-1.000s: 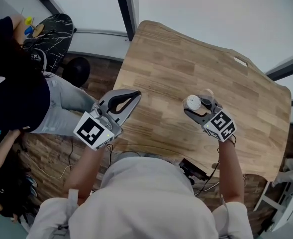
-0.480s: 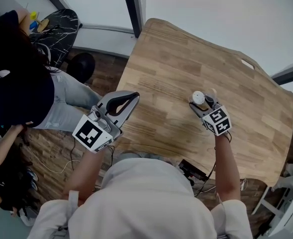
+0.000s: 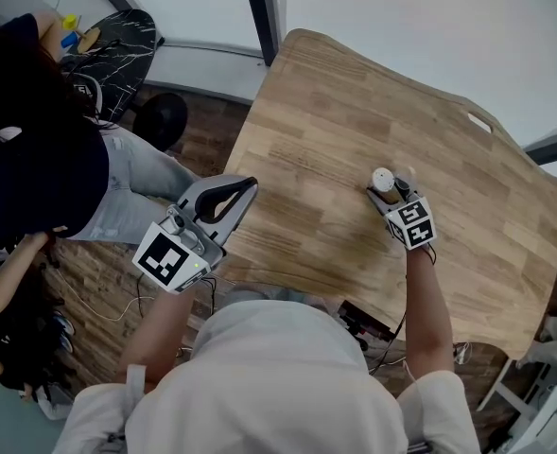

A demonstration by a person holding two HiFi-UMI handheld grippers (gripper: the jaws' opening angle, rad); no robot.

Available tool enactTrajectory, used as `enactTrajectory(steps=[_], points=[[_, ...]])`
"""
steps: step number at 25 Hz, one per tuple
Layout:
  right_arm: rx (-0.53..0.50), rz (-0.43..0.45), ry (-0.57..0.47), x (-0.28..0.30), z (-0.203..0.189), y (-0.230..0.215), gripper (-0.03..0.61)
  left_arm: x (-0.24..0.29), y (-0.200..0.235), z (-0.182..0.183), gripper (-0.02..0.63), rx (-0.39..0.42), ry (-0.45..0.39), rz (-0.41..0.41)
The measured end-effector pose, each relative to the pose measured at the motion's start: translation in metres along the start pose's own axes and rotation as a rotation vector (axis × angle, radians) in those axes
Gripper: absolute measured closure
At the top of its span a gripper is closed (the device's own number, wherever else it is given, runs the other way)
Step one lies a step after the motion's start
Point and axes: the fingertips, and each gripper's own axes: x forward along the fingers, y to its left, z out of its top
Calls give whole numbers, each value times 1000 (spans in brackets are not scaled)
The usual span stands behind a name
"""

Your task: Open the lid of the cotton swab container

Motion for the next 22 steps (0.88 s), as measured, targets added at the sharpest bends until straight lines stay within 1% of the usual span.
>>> enactTrajectory(steps=[8, 16, 22], points=[[7, -8, 26, 14, -7, 0, 328, -9, 4, -1, 601, 6, 9, 18], [38, -13, 39, 22, -12, -4, 328, -13, -1, -3, 601, 32, 37, -3], [52, -26, 67, 21, -17, -8, 324, -14, -4, -2, 601, 31, 31, -1]])
